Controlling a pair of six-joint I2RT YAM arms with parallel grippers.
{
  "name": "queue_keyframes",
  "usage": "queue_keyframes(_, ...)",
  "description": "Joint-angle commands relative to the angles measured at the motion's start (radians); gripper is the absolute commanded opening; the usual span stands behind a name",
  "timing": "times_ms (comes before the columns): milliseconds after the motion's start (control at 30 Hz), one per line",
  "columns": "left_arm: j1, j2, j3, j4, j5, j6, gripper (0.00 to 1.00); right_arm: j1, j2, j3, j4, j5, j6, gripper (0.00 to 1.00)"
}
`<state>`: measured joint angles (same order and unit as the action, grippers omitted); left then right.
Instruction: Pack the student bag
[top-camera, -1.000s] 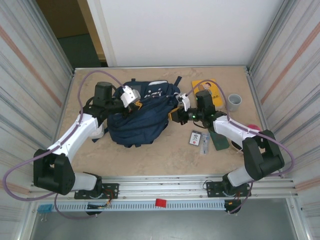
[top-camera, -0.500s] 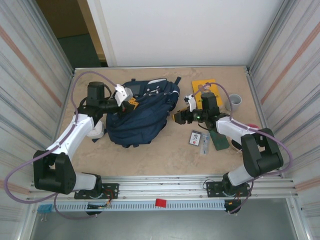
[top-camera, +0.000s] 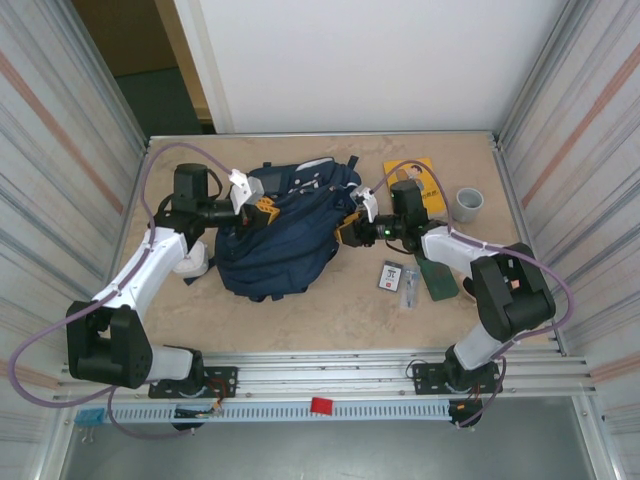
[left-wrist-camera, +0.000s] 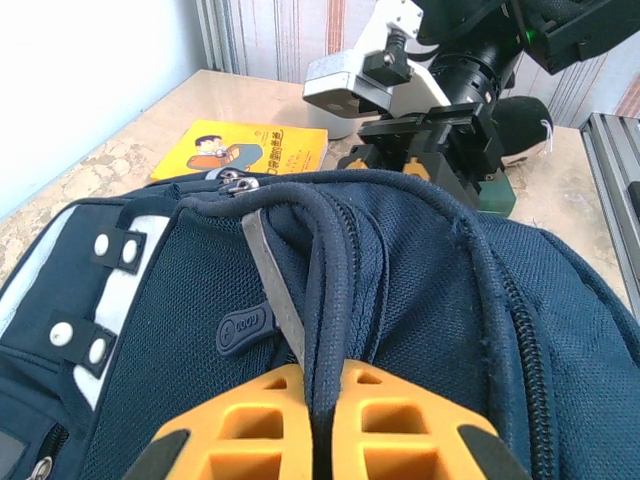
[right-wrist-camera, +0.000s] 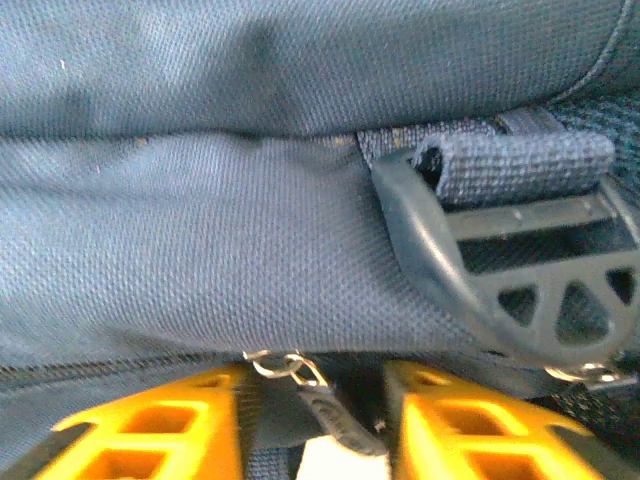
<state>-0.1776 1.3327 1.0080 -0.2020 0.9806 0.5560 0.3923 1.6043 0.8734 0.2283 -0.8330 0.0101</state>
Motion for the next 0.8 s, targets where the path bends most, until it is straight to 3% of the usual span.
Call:
queue_keyframes(0, 0.003, -0.04, 0.055, 0.045, 0.085, 0.022, 0.0, 0.003, 0.0, 0.033, 0.003, -0.069, -0.042, 0.26)
queue_keyframes(133, 0.003, -0.039, 0.048, 0.059, 0.021, 0.007, 0.0, 0.005, -0.024, 0.017, -0.02, -0.071, -0.045, 0.11)
queue_keyframes(267, 0.002, -0.044, 0.027, 0.1, -0.056, -0.018, 0.0, 0.007, -0.042, 0.007, -0.03, -0.066, -0.029, 0.03)
queue_keyframes(467, -0.037, -0.061, 0.006, 0.14, -0.259, -0.045, 0.0, 0.034, -0.077, 0.01, -0.056, -0.016, 0.004, 0.0)
queue_keyframes(767, -0.165, -0.059, 0.0, 0.155, -0.72, -0.141, 0.0, 0.107, -0.16, 0.054, -0.205, 0.156, 0.05, 0.0)
